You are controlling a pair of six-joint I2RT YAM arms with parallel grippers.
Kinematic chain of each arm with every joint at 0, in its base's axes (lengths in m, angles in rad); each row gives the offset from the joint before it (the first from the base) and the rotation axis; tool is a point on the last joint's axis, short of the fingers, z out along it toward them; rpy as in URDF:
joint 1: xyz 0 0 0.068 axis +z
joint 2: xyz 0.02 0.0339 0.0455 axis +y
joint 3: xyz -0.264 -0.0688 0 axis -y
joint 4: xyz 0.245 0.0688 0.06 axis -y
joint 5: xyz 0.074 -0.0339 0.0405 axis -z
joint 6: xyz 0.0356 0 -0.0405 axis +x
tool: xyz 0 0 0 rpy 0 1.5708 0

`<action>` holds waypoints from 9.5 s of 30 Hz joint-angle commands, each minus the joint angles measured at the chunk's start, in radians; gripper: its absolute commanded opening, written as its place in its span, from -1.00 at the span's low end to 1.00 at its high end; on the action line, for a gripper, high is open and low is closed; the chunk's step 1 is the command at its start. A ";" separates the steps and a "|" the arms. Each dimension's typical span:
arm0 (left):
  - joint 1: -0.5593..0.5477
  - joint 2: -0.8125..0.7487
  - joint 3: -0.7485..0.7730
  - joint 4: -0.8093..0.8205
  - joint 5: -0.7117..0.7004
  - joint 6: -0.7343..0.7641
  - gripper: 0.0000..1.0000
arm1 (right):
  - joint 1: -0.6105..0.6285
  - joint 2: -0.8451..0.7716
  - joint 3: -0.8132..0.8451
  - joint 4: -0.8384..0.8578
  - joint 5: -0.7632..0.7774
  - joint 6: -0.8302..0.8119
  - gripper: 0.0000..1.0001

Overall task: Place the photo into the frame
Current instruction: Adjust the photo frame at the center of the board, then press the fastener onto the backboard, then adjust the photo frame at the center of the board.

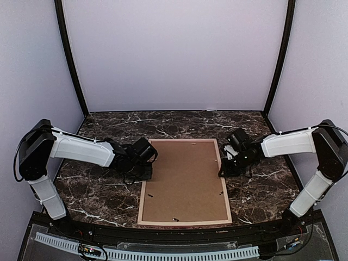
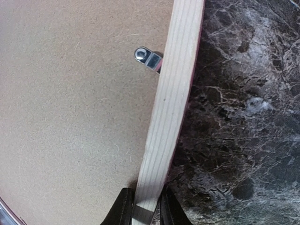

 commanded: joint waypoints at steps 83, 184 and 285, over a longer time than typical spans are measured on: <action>-0.213 -0.011 -0.050 -0.047 0.262 0.087 -0.01 | -0.126 -0.004 -0.078 0.051 0.071 -0.011 -0.69; 0.197 0.342 0.450 -0.150 0.312 0.437 0.32 | -0.120 0.035 -0.073 0.102 0.019 -0.005 -0.69; 0.410 0.329 0.642 -0.170 0.428 0.892 0.57 | -0.057 0.335 0.421 0.050 -0.249 -0.431 0.33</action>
